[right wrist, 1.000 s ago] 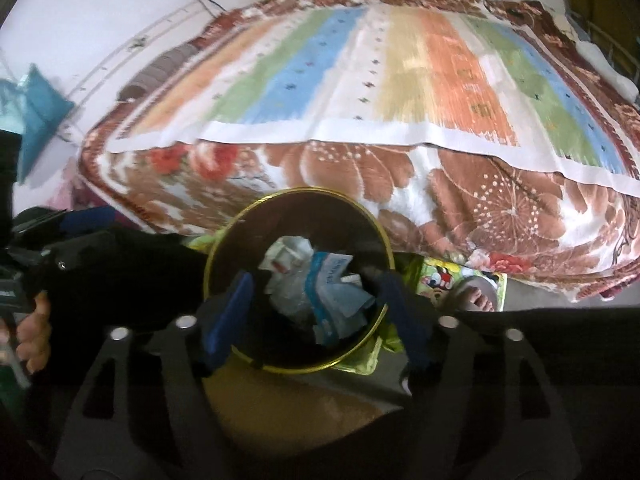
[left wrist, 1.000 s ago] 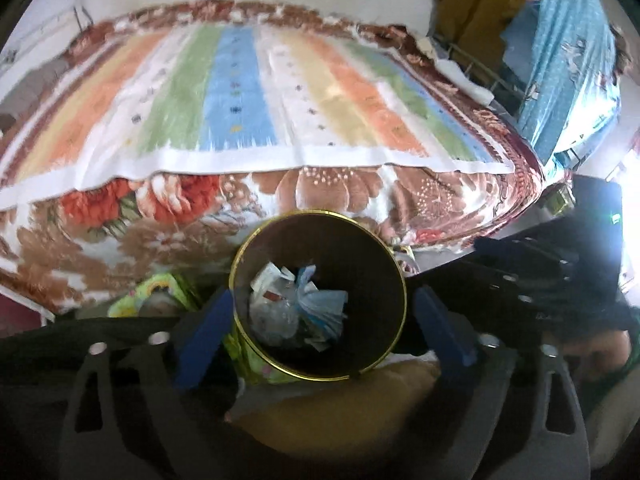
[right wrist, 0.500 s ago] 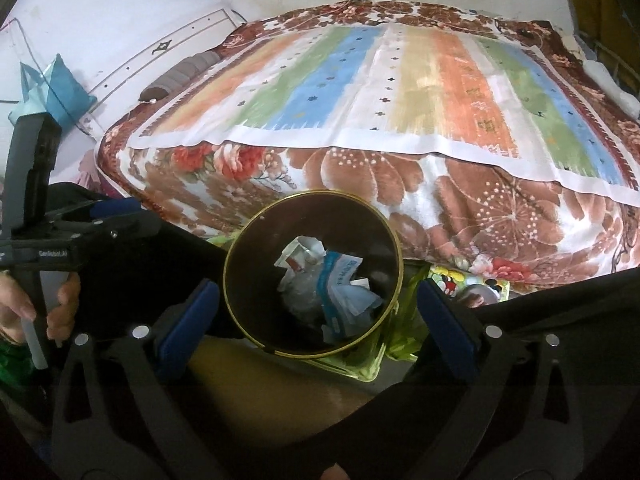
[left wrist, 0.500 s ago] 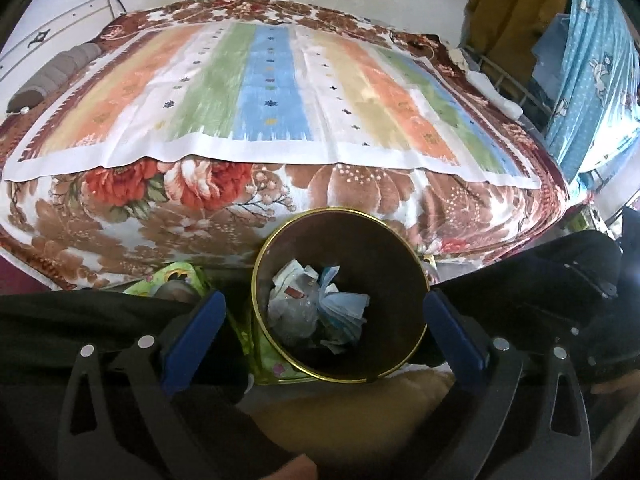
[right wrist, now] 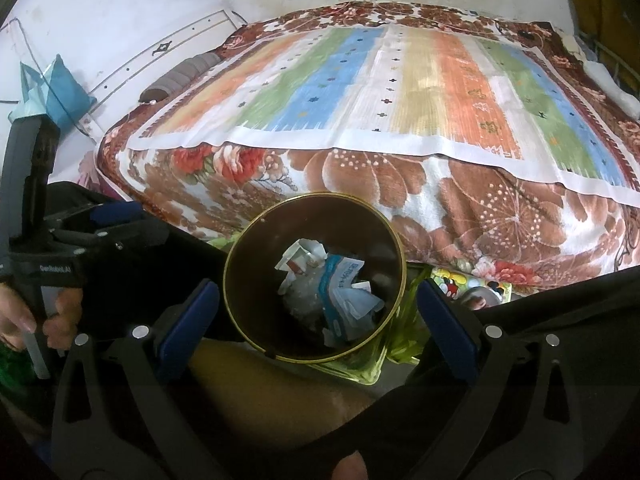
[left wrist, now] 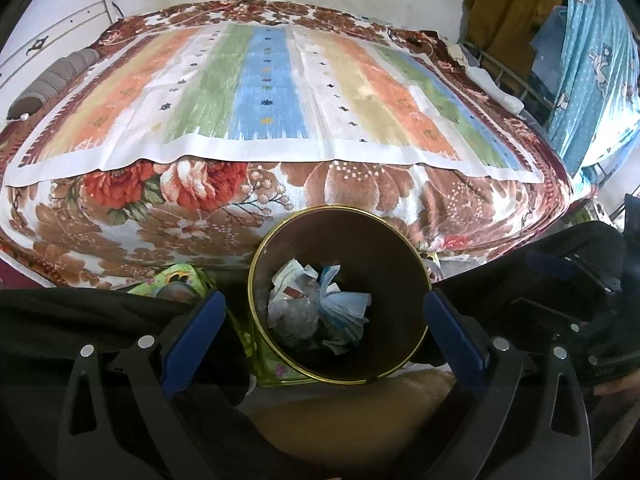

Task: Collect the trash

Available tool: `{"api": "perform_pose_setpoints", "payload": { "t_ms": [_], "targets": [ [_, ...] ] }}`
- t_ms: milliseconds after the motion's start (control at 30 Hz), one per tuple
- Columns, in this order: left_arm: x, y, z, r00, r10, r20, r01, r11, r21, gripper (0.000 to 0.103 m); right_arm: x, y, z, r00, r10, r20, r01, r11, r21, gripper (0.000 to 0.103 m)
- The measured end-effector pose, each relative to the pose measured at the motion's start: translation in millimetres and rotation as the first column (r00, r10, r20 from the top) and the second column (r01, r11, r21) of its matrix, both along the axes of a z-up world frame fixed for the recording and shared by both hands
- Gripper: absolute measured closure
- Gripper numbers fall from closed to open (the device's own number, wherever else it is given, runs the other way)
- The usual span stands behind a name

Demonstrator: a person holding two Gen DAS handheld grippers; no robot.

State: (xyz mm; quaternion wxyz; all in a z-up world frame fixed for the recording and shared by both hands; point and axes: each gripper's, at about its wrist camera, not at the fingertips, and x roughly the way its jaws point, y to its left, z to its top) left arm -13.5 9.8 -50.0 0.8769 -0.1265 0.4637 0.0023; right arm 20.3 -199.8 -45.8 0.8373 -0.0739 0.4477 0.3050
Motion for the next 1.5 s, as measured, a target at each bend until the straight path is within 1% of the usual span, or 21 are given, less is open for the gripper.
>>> {"api": "perform_pose_setpoints", "payload": {
  "t_ms": [167, 833, 967, 1500],
  "targets": [
    [1, -1, -1, 1.0, 0.006, -0.003, -0.006, 1.0, 0.01, 0.006, 3, 0, -1, 1.0, -0.009, -0.006, 0.009, 1.0, 0.002, 0.009],
    [2, 0, -3, 1.0, 0.007, -0.008, -0.007, 1.0, 0.012, 0.006, 7, -2, -8, 0.999, -0.024, -0.025, 0.024, 1.0, 0.005, 0.009],
    [2, 0, -3, 1.0, 0.007, -0.007, -0.007, 1.0, 0.011, 0.006, 8, -3, -9, 0.999, -0.028, -0.032, 0.029, 0.999, 0.018, 0.009],
    [2, 2, -7, 1.0, 0.011, -0.013, -0.011, 1.0, 0.016, 0.006, 7, -1, -10, 0.999, -0.026, -0.028, 0.026, 1.0, 0.009, 0.009]
  ]
}}
